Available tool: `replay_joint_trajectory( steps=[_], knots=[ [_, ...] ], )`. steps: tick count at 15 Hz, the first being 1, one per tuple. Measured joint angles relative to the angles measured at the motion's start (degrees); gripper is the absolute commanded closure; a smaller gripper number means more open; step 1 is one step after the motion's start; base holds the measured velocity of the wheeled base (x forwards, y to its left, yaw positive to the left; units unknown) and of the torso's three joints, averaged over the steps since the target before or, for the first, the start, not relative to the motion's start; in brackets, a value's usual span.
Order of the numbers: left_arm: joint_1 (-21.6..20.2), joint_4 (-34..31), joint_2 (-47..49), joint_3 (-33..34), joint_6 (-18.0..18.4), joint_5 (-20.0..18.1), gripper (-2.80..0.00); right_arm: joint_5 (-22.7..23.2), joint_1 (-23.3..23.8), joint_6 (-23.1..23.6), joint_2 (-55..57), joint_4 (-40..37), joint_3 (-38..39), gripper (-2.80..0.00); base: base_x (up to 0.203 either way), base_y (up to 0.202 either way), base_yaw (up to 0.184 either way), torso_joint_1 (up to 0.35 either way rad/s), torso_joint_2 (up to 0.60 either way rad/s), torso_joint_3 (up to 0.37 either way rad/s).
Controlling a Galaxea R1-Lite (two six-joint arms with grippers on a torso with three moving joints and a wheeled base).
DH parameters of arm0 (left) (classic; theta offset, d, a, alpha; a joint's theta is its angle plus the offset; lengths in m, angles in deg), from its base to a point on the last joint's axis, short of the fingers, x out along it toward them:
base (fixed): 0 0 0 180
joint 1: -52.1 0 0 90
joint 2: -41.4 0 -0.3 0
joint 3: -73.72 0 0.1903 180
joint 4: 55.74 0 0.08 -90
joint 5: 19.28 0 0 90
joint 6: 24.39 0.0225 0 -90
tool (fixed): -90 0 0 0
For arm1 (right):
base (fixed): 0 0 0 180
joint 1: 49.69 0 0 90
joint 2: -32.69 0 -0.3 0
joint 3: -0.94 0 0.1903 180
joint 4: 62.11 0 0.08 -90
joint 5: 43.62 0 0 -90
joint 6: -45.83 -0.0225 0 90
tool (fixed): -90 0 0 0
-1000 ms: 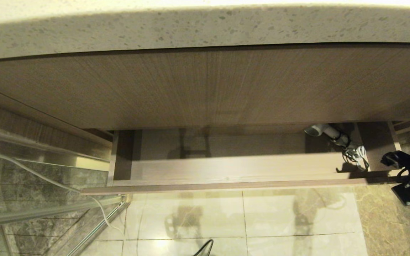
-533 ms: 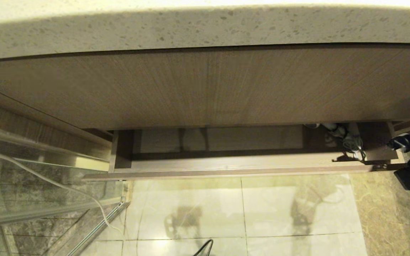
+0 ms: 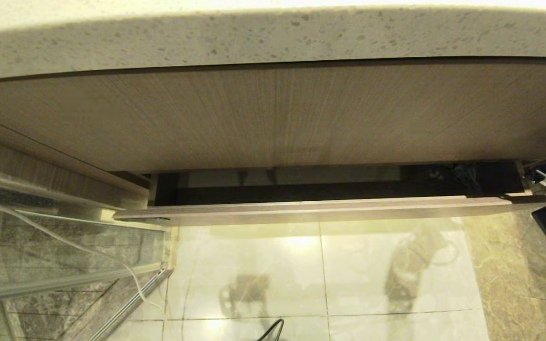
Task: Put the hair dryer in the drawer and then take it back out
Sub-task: Close the drawer
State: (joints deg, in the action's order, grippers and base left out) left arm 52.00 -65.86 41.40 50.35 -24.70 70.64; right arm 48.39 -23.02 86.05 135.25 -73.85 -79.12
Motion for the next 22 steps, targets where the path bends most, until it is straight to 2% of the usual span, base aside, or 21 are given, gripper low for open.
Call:
replay_joint_trajectory(
  steps=[2, 5, 8, 10, 13, 17, 20, 22],
  knots=[
    [0.02, 0.00, 0.00, 0.00, -0.02, -0.02, 0.00, 5.63, 0.24, 0.04, -0.82, 1.06, 0.37, 0.00, 0.000, 0.000, 0.000, 0.000, 0.00, 0.000],
    [0.02, 0.00, 0.00, 0.00, -0.02, -0.02, 0.00, 9.17, 0.34, -2.89, -1.55, 3.93, 2.09, 0.00, 0.000, 0.000, 0.000, 0.000, 0.00, 0.000],
    [0.02, 0.00, 0.00, 0.00, 0.00, -0.02, 0.00, 13.82, 0.37, -2.34, -2.79, 4.87, 4.42, 0.00, 0.000, 0.000, 0.000, 0.000, 0.00, 0.000],
    [0.02, 0.00, 0.00, 0.00, -0.02, -0.02, 0.00, 15.32, 0.39, 1.92, -3.15, 7.13, 6.45, 0.00, 0.000, 0.000, 0.000, 0.000, 0.00, 0.000],
    [0.02, 0.00, 0.00, 0.00, 0.00, -0.02, 0.00, 20.46, 0.33, 5.86, -3.06, 14.13, 9.33, 0.00, 0.000, 0.000, 0.000, 0.000, 0.00, 0.000],
    [0.02, 0.02, 0.00, 0.00, 0.00, 0.00, 0.00, 21.22, 0.89, 13.68, -2.43, 21.83, 13.71, 0.00, 0.000, 0.000, 0.000, 0.000, 0.00, 0.000],
    [0.02, 0.02, 0.00, 0.00, -0.02, -0.03, 0.00, 21.06, 3.67, 20.22, -1.89, 20.01, 14.76, 0.00, 0.000, 0.000, 0.000, 0.000, 0.00, 0.000],
    [0.02, 0.02, 0.00, 0.00, -0.02, 0.00, 0.00, 21.02, 4.62, 21.70, -1.26, 19.36, 14.69, 0.00, 0.000, 0.000, 0.000, 0.000, 0.00, 0.000]
  ],
)
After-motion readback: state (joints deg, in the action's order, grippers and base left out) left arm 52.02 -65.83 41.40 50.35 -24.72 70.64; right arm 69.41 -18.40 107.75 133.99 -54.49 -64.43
